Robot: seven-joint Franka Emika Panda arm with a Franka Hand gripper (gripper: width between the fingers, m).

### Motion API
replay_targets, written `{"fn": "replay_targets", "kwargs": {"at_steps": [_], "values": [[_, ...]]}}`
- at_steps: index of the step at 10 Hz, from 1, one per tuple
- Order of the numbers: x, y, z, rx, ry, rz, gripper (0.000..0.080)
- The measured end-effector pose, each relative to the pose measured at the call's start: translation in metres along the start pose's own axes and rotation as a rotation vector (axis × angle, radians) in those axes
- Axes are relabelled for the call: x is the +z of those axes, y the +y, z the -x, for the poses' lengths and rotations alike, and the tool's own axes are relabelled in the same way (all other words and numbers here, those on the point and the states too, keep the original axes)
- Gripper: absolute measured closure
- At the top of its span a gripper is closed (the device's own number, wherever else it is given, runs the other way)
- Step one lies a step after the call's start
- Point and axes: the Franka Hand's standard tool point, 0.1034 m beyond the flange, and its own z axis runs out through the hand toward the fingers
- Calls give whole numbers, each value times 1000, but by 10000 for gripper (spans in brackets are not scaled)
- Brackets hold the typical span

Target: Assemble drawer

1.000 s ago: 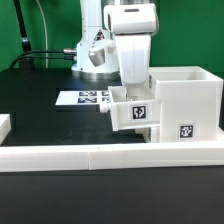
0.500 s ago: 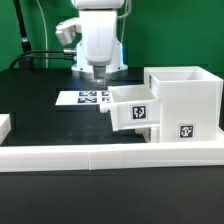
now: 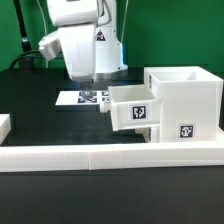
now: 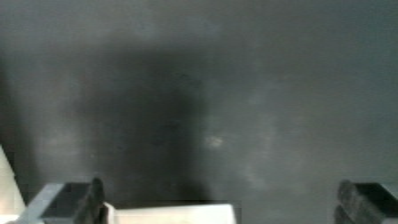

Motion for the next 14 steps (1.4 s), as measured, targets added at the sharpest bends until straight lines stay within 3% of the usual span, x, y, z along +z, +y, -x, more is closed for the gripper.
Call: {"fn": "replay_targets", "kwargs": {"at_steps": [1, 3, 5, 8, 14], "values": [[3, 2, 4, -12, 48, -1, 151], [12, 0, 8, 18, 128, -27, 151], [19, -3, -12, 72, 130, -39, 151], [22, -4, -26, 139, 126, -34, 151], [27, -1, -82, 239, 142, -48, 151]]}}
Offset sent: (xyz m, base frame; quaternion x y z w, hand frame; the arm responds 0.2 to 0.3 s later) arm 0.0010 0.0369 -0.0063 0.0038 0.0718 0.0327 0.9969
